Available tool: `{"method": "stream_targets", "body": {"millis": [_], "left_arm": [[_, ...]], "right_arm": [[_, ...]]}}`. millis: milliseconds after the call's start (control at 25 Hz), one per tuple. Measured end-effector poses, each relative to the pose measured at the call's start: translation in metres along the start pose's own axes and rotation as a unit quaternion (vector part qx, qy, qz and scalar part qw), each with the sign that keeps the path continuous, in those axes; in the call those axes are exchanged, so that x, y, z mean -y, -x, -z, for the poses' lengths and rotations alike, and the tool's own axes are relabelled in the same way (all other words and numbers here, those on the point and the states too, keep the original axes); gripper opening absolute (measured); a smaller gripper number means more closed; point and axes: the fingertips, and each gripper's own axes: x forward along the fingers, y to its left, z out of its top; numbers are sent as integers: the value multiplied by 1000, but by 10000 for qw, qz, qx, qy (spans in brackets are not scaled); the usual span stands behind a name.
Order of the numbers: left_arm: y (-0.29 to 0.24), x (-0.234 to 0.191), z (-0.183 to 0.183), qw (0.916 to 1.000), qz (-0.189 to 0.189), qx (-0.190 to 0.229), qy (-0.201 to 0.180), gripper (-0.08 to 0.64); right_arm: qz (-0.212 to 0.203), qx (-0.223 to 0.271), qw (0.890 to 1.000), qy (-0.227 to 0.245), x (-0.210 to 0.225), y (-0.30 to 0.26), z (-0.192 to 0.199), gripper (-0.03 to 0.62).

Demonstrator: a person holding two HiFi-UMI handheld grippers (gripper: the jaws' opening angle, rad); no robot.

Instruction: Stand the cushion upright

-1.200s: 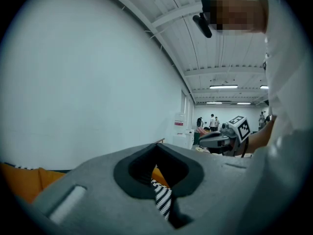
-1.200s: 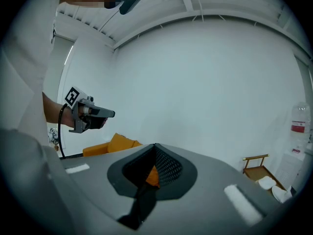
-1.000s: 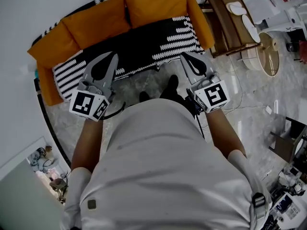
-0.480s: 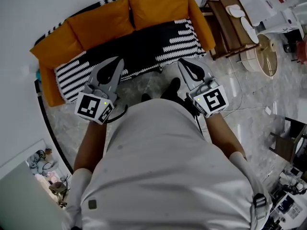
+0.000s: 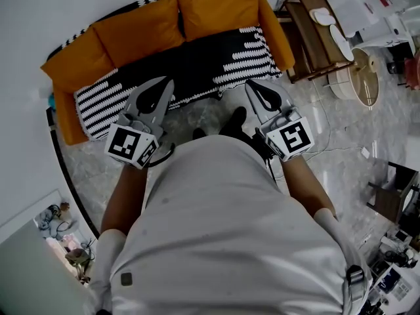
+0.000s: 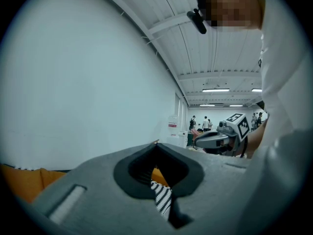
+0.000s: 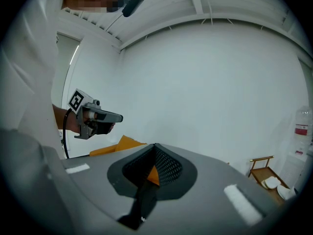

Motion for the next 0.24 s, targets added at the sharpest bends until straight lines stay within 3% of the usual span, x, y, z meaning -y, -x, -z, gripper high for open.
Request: {"method": "stream_targets", "body": {"millis": [240], "left_arm": [[-13, 0, 3, 10000, 32, -21, 15, 3]], "right_arm": [[-17, -65, 10000, 34, 11, -2, 2, 11]]}}
